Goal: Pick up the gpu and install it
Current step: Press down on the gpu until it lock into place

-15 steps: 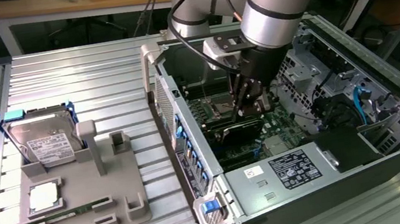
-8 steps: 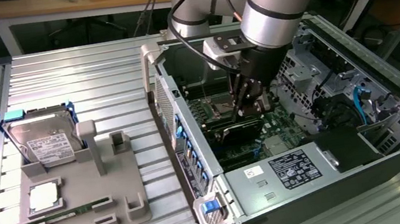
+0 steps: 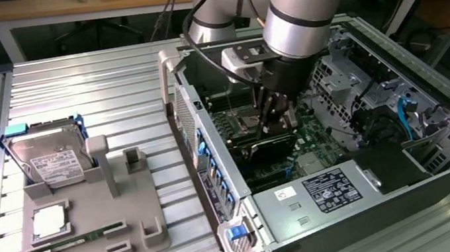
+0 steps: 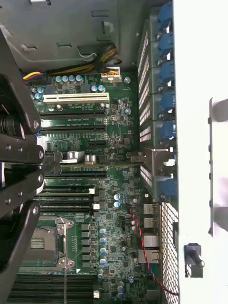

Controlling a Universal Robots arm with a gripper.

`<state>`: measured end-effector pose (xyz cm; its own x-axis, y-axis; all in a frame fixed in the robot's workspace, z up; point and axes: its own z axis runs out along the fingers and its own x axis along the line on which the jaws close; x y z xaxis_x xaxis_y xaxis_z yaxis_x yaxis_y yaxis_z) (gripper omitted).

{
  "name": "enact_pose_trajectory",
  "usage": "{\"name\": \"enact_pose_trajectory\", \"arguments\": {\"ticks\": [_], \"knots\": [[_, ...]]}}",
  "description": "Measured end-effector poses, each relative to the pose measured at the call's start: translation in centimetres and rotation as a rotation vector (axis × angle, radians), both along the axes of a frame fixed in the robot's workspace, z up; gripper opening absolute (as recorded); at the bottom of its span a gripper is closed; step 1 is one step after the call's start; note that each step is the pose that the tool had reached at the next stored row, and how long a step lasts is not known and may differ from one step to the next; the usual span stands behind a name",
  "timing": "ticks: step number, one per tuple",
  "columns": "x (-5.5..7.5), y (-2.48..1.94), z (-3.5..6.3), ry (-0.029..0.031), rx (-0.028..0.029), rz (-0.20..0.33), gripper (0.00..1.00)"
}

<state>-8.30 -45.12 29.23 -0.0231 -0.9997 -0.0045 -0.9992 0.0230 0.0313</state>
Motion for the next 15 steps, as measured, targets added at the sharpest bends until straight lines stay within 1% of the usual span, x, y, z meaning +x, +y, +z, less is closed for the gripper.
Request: {"name": "enact_pose_trajectory", "arguments": {"ticks": [2,5,7,8,10,15], "knots": [[-0.1,0.11,-0.49,0.0,-0.0001,-0.002,0.11],[0.0,0.12,-1.17,0.0,-0.001,-0.003,0.11],[0.1,0.12,-1.49,0.0,-0.0035,-0.003,0.11],[0.2,0.12,-1.74,0.0,-0.0058,-0.003,0.11],[0.2,0.11,-1.96,0.0002,-0.0088,-0.003,0.11],[0.2,0.11,-2.18,0.0,-0.0086,-0.003,0.11]]}}
